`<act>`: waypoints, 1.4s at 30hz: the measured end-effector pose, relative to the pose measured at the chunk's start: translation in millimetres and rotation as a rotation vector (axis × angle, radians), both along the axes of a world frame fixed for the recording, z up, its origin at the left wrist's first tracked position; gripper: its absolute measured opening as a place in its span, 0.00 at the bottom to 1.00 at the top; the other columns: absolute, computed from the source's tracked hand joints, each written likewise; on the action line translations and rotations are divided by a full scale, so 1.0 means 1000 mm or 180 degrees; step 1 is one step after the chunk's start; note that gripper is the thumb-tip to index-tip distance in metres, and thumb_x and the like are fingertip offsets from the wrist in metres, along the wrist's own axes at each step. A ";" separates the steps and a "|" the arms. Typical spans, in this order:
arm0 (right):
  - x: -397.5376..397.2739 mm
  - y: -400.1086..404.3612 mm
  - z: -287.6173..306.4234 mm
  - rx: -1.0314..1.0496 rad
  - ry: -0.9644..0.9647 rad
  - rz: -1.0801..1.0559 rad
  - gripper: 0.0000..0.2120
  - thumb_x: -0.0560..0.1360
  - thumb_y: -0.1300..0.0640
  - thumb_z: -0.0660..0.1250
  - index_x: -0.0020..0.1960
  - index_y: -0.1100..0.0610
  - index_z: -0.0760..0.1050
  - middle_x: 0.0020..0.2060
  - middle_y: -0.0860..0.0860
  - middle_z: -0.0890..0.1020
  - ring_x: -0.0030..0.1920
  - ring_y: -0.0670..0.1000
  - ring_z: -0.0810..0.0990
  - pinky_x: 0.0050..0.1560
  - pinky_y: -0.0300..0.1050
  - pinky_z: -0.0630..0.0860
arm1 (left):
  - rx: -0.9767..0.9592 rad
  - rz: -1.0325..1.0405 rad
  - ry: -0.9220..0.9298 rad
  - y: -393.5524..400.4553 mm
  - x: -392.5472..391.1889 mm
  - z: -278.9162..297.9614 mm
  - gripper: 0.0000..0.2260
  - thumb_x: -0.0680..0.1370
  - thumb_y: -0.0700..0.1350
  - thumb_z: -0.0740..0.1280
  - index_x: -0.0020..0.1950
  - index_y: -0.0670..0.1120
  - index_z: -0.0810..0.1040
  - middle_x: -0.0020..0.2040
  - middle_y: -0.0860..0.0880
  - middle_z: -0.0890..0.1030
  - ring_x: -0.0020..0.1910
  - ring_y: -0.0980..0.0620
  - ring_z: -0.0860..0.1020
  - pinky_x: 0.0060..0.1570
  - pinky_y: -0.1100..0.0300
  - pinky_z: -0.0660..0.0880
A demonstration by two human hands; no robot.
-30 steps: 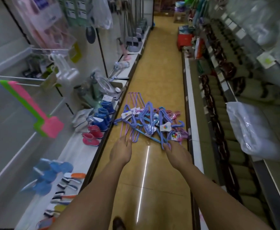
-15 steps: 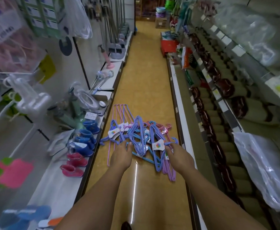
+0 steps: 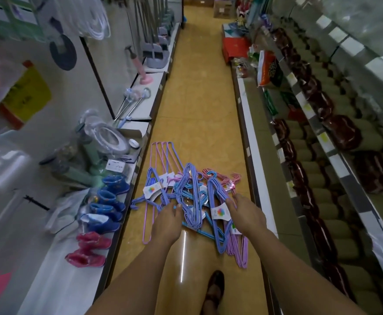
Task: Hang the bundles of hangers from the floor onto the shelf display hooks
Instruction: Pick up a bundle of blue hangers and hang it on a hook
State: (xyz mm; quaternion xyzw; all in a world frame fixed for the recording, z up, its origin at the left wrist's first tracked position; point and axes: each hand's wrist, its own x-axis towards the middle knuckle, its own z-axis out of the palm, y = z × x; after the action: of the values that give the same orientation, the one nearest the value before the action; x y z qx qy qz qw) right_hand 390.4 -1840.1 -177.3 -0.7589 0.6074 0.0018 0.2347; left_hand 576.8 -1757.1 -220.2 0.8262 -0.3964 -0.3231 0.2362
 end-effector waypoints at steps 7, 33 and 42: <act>0.027 -0.095 -0.038 0.0153 0.0025 0.0223 0.23 0.81 0.43 0.51 0.70 0.55 0.67 0.63 0.54 0.75 0.62 0.55 0.74 0.59 0.49 0.72 | 0.0092 0.0350 0.0206 -0.081 0.014 -0.035 0.20 0.83 0.54 0.51 0.68 0.46 0.71 0.64 0.44 0.76 0.62 0.43 0.74 0.53 0.54 0.69; 0.116 -0.233 -0.500 0.0817 0.0507 0.0435 0.34 0.80 0.39 0.53 0.77 0.57 0.51 0.65 0.56 0.73 0.61 0.58 0.75 0.53 0.51 0.75 | 0.0413 0.0683 0.0708 -0.215 0.064 -0.491 0.23 0.82 0.52 0.53 0.74 0.42 0.63 0.66 0.39 0.73 0.63 0.39 0.72 0.61 0.51 0.70; 0.129 -0.228 -0.599 0.1155 0.0348 -0.0021 0.40 0.78 0.37 0.57 0.78 0.58 0.44 0.73 0.56 0.64 0.68 0.58 0.70 0.59 0.52 0.73 | 0.0401 0.1322 0.1333 -0.246 0.061 -0.591 0.18 0.83 0.44 0.56 0.72 0.41 0.60 0.65 0.40 0.73 0.51 0.41 0.77 0.49 0.52 0.74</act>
State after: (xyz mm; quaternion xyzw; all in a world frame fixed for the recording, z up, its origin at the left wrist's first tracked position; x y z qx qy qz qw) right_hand 519.8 -2068.5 -776.7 -0.7009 0.6115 0.1518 0.3344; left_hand 637.4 -2002.8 -810.8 0.8181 -0.1408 -0.4551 0.3222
